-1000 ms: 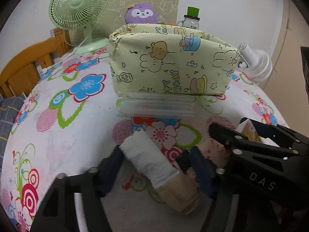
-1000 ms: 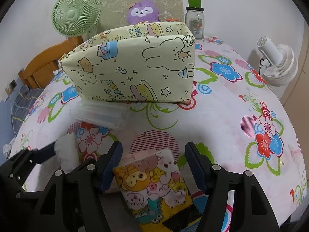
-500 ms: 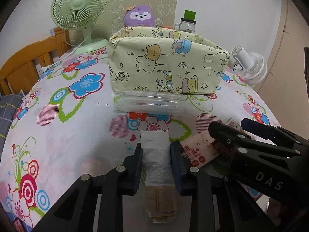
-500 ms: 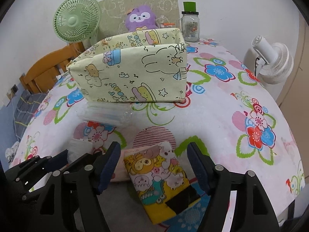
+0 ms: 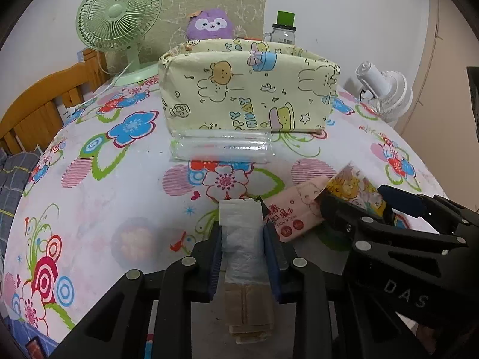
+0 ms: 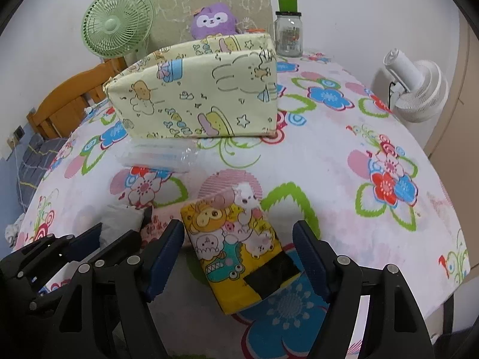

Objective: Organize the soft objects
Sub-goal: 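Lift the white pad and yellow pouch and carry them over the box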

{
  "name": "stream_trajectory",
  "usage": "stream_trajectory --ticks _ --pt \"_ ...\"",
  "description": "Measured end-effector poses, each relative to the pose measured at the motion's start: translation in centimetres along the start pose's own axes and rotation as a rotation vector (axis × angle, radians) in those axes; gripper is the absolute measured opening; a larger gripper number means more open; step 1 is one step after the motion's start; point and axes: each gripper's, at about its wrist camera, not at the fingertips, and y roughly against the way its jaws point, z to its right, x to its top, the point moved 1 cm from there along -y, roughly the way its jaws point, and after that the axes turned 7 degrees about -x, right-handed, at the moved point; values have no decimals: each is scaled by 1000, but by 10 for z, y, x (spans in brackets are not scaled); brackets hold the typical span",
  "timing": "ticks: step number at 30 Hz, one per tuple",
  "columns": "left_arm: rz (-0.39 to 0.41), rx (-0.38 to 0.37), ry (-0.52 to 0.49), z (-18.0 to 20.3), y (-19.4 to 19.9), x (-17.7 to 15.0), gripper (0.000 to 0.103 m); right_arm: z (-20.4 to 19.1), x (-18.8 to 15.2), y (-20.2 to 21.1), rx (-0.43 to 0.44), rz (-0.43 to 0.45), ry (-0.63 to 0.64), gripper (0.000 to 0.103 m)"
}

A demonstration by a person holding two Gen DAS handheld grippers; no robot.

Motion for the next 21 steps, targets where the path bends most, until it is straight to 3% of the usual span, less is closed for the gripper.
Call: stream_trajectory --ticks 2,5,8,21 --pt "1 4 -3 1 0 -1 26 1 -2 -1 18 -8 -11 77" --pt "4 8 -2 2 1 0 25 0 -2 1 42 -4 -16 64" --pt "7 6 3 2 1 3 25 -3 -1 4 54 18 -16 57" --pt "29 4 -5 5 0 22 25 -4 17 11 49 55 -22 54"
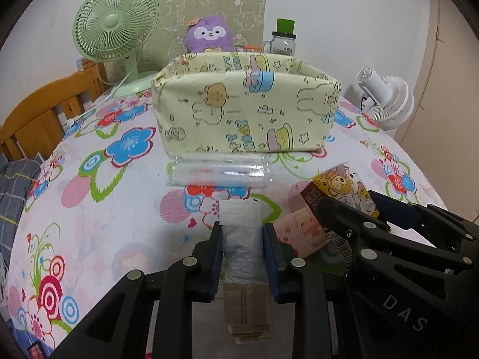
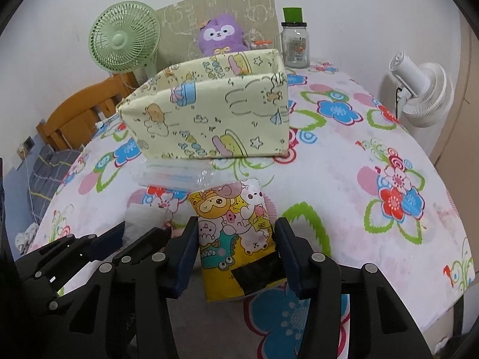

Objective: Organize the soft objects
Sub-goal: 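Lift the white pad and yellow pouch and carry them over the box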

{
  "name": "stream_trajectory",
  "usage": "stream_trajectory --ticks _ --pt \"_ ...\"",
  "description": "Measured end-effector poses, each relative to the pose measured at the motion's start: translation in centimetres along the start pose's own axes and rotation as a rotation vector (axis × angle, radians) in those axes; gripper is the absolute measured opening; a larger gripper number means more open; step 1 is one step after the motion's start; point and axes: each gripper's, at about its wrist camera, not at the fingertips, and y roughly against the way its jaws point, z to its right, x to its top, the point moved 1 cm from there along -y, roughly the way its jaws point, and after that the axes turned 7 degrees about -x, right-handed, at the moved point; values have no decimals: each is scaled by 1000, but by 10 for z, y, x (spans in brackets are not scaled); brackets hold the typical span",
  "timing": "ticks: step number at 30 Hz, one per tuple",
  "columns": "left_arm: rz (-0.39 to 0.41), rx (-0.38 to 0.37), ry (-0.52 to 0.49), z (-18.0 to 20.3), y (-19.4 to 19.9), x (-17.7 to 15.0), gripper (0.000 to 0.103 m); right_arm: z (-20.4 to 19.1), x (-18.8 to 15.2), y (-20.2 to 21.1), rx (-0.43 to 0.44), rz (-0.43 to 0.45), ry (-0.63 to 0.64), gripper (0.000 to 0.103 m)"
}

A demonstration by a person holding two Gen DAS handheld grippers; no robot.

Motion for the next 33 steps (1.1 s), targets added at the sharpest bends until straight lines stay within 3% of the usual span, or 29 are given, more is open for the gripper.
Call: stream_trajectory --ticks 33 --pt "110 5 -36 11 40 56 25 2 53 46 -6 116 -7 54"
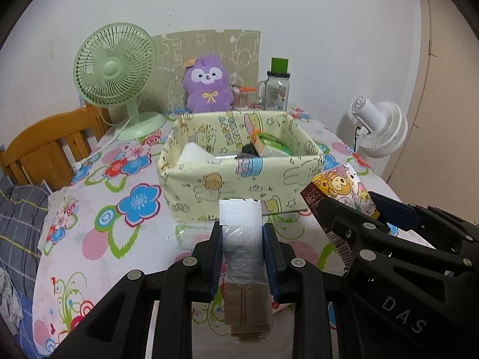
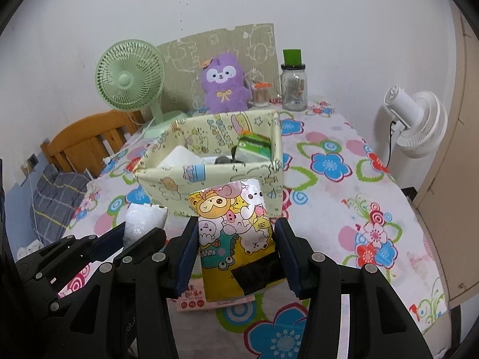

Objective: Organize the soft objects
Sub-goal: 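Lift the white pad and yellow pouch and carry them over the box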

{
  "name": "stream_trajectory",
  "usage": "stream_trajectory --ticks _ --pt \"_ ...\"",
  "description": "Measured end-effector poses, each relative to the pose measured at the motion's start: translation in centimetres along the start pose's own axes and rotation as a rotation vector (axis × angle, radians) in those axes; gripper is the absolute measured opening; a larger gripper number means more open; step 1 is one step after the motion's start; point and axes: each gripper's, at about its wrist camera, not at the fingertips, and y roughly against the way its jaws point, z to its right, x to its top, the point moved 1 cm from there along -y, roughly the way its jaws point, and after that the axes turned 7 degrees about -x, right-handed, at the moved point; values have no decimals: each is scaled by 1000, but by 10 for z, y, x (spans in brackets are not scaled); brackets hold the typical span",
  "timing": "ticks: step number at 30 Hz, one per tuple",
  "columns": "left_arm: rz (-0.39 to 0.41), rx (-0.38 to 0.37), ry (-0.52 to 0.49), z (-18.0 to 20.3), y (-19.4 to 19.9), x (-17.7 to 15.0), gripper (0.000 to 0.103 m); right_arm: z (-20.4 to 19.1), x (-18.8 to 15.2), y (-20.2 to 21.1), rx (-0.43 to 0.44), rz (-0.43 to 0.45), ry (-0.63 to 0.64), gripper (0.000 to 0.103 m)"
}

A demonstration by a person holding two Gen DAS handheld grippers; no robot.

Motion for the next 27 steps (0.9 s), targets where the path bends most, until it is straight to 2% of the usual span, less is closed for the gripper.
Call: stream_trajectory --ticks 27 --pt "87 -10 -50 10 21 41 25 0 41 28 14 105 -9 54"
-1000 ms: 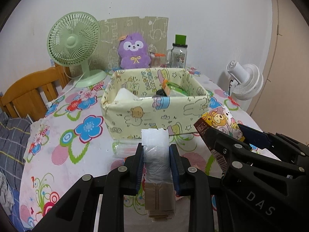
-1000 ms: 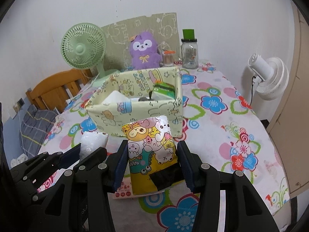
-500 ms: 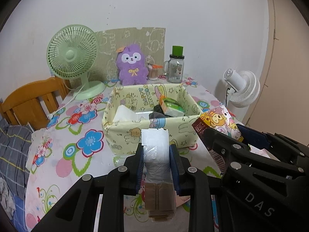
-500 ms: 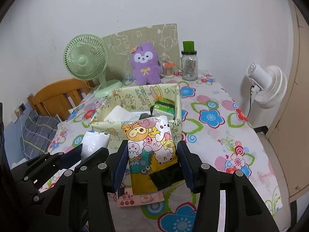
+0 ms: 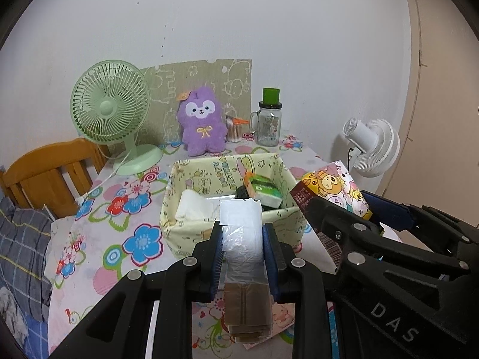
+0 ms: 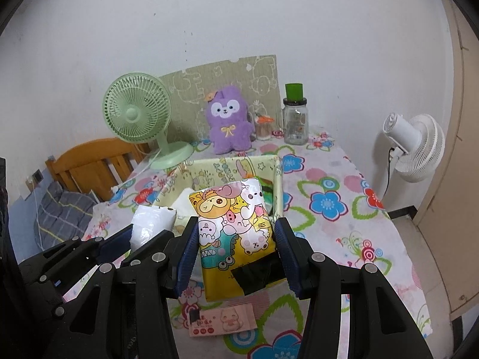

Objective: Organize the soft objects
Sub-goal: 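Lift the white pad and yellow pouch and carry them over the box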

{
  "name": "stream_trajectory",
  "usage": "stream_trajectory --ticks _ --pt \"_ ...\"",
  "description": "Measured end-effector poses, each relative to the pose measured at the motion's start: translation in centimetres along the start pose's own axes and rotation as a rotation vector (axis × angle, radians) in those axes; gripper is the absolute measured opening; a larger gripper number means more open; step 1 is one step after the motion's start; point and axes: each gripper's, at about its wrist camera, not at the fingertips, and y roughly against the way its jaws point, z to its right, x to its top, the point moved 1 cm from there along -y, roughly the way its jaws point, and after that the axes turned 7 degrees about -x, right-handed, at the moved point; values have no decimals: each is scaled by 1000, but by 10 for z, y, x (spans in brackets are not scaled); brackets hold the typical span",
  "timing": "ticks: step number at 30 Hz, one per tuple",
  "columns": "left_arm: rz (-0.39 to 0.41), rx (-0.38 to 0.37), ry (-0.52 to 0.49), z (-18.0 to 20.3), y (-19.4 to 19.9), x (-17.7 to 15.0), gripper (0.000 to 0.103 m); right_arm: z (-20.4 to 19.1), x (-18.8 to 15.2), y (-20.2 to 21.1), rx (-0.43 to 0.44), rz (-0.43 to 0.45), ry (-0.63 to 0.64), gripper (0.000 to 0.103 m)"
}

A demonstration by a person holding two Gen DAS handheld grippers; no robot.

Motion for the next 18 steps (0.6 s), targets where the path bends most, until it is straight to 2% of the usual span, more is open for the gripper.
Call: stream_trajectory --ticks 18 --pt "41 29 -29 -4 -17 35 25 -2 36 -20 29 49 -16 54"
